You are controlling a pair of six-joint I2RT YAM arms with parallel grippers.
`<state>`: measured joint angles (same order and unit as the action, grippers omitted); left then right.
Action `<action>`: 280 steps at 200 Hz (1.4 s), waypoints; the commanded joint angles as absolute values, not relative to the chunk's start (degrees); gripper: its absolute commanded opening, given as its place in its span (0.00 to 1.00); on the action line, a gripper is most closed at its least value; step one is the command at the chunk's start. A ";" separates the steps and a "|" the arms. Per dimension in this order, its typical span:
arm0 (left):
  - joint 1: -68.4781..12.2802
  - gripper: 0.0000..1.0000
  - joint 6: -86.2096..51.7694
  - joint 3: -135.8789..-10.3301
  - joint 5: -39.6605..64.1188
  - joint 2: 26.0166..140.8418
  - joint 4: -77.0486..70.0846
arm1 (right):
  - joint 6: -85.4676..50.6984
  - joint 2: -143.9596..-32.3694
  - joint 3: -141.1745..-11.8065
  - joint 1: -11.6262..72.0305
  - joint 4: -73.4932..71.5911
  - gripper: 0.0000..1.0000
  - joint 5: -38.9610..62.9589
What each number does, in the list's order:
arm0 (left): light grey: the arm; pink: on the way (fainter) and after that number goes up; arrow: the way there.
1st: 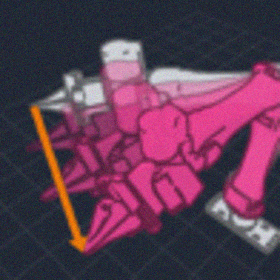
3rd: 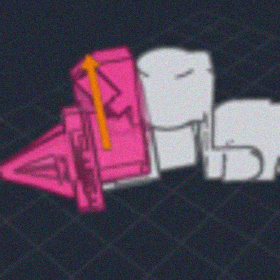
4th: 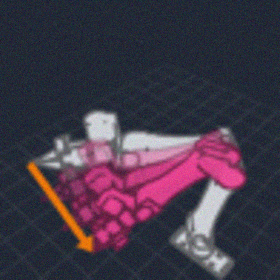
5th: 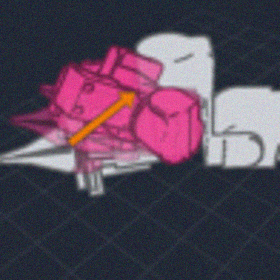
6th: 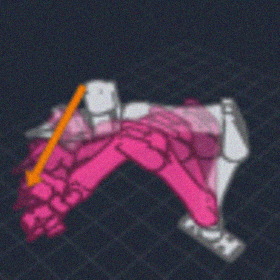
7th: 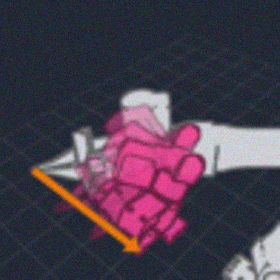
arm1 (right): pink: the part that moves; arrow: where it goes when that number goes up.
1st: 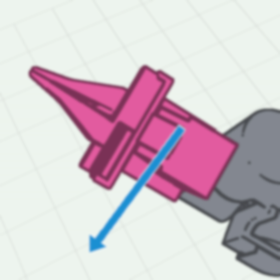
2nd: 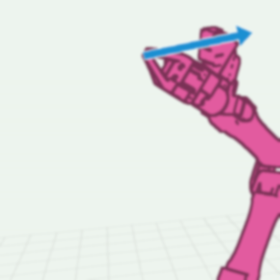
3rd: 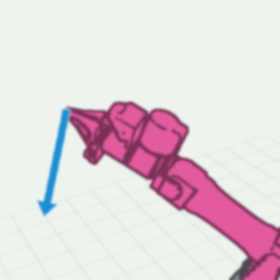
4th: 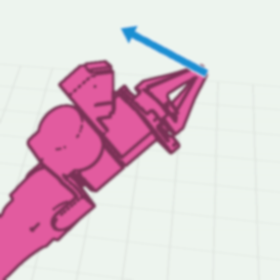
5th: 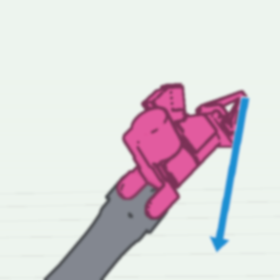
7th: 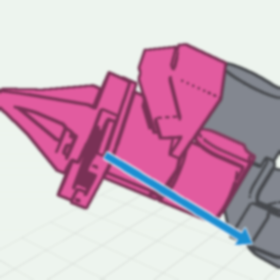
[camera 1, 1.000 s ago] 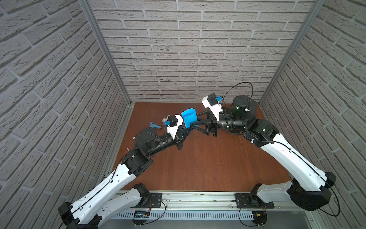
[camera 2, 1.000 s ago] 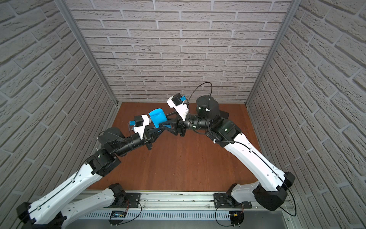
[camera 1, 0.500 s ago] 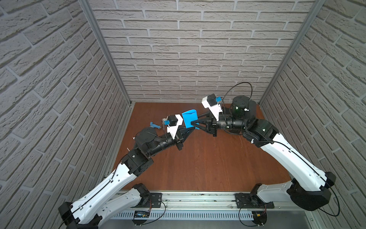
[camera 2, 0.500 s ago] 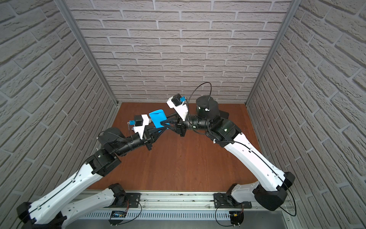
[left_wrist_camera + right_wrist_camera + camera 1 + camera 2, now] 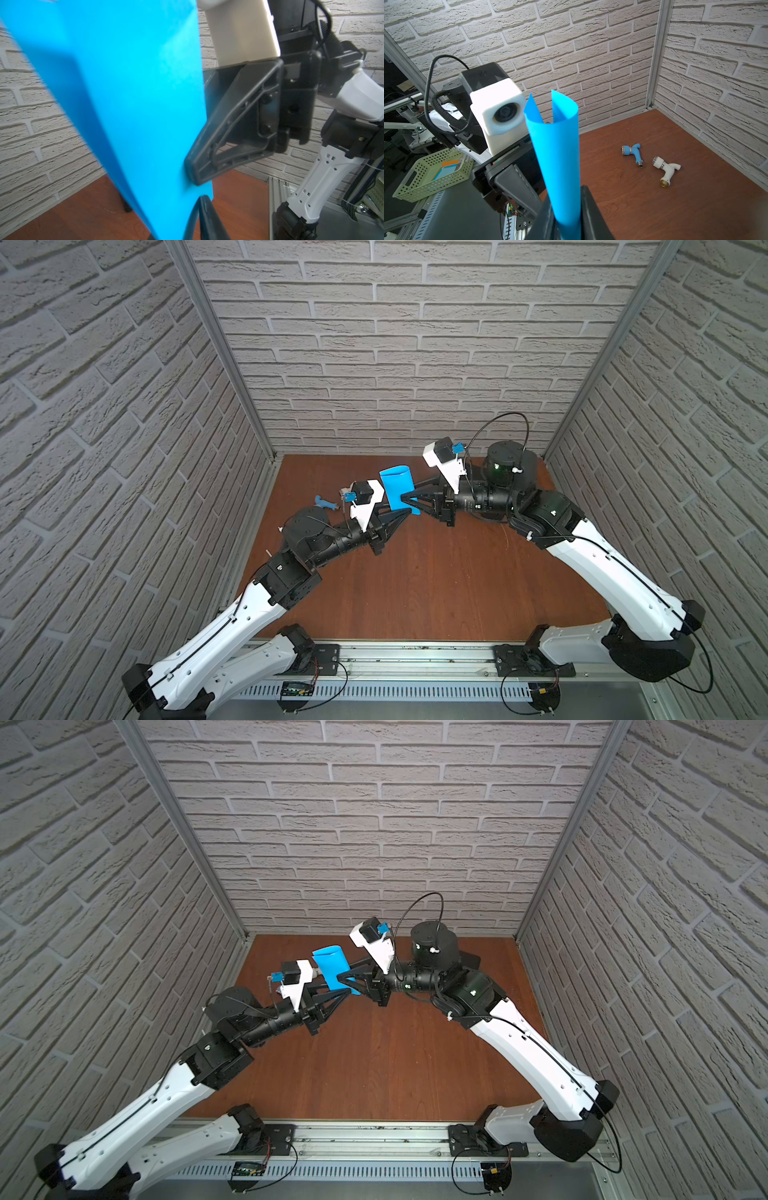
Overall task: Fold the square paper along the opposite sides
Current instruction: Smooth out the paper.
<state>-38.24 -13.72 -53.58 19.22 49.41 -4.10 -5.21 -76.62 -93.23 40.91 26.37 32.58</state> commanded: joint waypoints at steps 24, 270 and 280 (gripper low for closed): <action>-38.32 0.29 -10.37 -56.30 17.76 48.16 -3.60 | -4.19 -76.77 -94.48 41.57 25.39 0.22 32.26; -28.65 0.33 -19.48 -53.09 38.45 45.29 -12.01 | -1.65 -76.82 -95.03 42.01 27.24 0.18 32.92; -28.63 0.33 -19.80 -52.87 38.65 45.30 -12.38 | -1.58 -76.83 -95.08 42.01 27.25 0.17 32.65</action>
<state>-28.49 -18.35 -53.78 34.52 46.50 -7.75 -2.46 -76.62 -93.78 42.11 28.53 35.79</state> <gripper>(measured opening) 0.329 0.175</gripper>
